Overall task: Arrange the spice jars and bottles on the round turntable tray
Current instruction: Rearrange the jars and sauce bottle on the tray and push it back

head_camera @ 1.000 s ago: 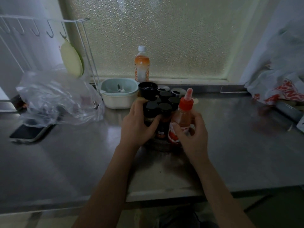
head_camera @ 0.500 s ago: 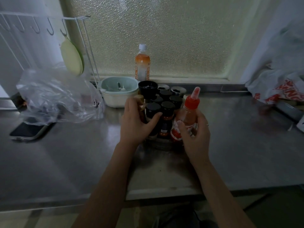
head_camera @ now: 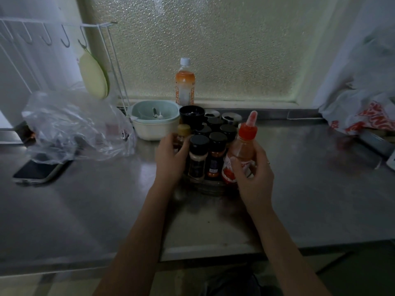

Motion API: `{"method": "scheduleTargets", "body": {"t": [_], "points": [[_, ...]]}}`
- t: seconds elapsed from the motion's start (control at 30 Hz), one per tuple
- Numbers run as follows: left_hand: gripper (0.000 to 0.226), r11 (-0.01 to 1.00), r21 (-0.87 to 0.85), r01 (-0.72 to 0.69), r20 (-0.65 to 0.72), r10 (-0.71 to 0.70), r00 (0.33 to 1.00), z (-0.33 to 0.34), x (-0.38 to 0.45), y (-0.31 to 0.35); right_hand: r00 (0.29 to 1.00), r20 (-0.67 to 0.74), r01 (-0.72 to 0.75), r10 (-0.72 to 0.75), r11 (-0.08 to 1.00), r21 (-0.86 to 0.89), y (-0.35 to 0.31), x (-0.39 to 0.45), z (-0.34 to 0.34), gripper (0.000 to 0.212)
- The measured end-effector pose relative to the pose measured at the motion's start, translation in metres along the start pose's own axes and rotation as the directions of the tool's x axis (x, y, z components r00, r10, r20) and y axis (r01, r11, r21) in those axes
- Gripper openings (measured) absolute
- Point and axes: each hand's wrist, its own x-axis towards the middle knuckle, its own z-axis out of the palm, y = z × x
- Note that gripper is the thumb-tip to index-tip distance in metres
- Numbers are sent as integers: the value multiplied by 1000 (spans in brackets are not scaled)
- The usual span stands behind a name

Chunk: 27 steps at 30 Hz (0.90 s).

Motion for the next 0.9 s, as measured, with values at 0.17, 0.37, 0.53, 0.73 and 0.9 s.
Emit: {"method": "scheduleTargets", "body": {"t": [0.17,0.37,0.53,0.73,0.9], "points": [[22,995,25,-92,-65,94,993,1,-7,6,1000,-19,-7,7,1000,-1,1,-1,-1,61],[29,985,-9,-171,-101,169,980,2,-8,8,996,-82,-26,28,999,26,-3,-2,-1,62],[17,977,-68,-203,-40,201,979,7,-13,13,993,-115,-23,23,1000,2,-5,0,-1,56],[9,979,-108,-173,-45,169,985,9,-13,14,937,-348,10,34,992,123,-9,0,-7,51],[20,987,-138,-87,-8,87,996,11,-9,4,981,-180,-64,69,997,34,0,10,-1,53]]}}
